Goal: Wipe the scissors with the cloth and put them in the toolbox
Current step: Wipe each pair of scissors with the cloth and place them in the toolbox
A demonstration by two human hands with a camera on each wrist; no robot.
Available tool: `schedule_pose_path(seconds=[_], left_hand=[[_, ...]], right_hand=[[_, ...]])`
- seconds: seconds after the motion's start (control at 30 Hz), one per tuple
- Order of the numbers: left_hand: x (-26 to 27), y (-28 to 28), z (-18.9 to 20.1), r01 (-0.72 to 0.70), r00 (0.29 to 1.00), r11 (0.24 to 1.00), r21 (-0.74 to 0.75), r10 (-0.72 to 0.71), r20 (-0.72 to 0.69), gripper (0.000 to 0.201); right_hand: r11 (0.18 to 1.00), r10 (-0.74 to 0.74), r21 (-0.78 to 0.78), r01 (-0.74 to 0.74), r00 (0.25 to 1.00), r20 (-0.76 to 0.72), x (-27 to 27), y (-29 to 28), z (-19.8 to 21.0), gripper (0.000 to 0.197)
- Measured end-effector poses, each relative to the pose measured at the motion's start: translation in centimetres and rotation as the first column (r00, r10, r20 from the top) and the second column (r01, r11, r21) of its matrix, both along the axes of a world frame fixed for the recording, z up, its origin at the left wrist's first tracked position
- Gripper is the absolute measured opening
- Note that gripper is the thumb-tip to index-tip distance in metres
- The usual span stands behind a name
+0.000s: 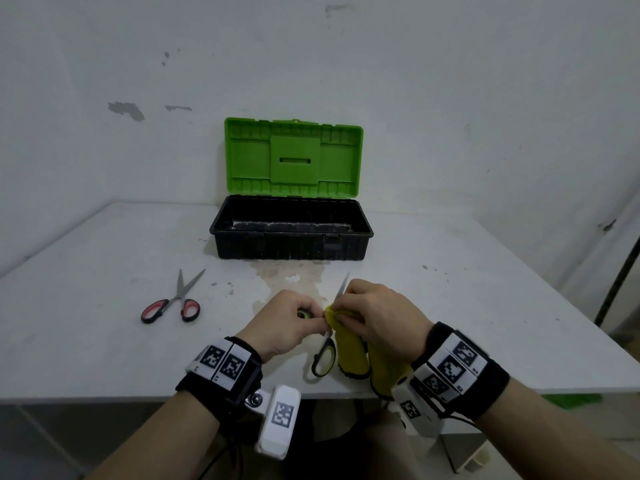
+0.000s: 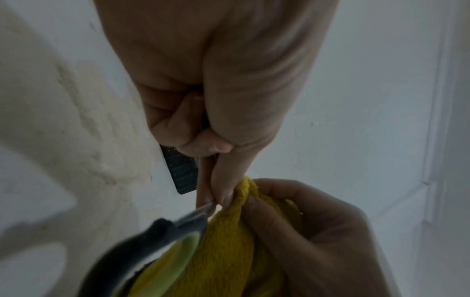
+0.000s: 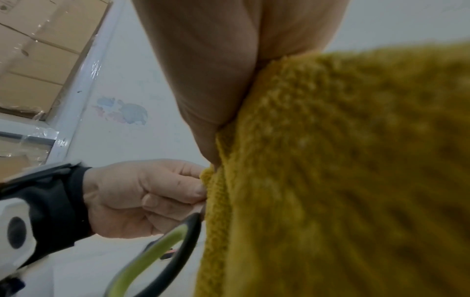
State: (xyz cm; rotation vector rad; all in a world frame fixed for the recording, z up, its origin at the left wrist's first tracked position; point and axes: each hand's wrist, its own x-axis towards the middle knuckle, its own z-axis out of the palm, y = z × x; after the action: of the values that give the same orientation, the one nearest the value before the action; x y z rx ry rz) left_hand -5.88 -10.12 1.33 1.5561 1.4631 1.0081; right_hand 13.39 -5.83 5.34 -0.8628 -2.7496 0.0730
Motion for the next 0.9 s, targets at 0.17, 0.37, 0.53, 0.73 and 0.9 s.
schedule_pose_path(seconds=[0.17, 0.37, 0.53, 0.73, 0.9], left_hand=[[0.7, -0.4, 0.3, 0.032, 0.996, 0.999, 0.019, -0.034, 0.078, 0.012], [0.6, -0.3, 1.5, 0.005, 0.993, 1.000, 0.004, -0.005, 0.117, 0.007], [0.9, -0.1, 1.6, 0.033, 0.998, 0.995, 0.089, -0.037, 0.043, 0.007], [1.6, -1.0, 1.3, 0.072, 0.989, 0.994, 0.085, -0.082, 0.124, 0.009], [1.3, -0.7, 1.4, -0.036, 0.983, 0.999, 0.032, 0.029, 0.183, 0.008]], right_hand=[[0.982, -0.182, 0.027, 0.189, 0.971, -0.154, 0.8, 2.6, 1.9, 0.022], [0.993, -0.092, 0.051, 0.105, 0.973, -0.211, 2.0, 1.6, 4.0, 0.018], [0.999, -0.020, 0.048, 0.023, 0.997, -0.073, 0.7, -0.2, 2.5, 0.020], [0.976, -0.181, 0.072, 0.207, 0.947, -0.265, 1.2, 2.6, 3.8, 0.018], [0.973, -0.202, 0.038, 0.229, 0.917, -0.344, 2.1, 2.3, 4.5, 0.015]])
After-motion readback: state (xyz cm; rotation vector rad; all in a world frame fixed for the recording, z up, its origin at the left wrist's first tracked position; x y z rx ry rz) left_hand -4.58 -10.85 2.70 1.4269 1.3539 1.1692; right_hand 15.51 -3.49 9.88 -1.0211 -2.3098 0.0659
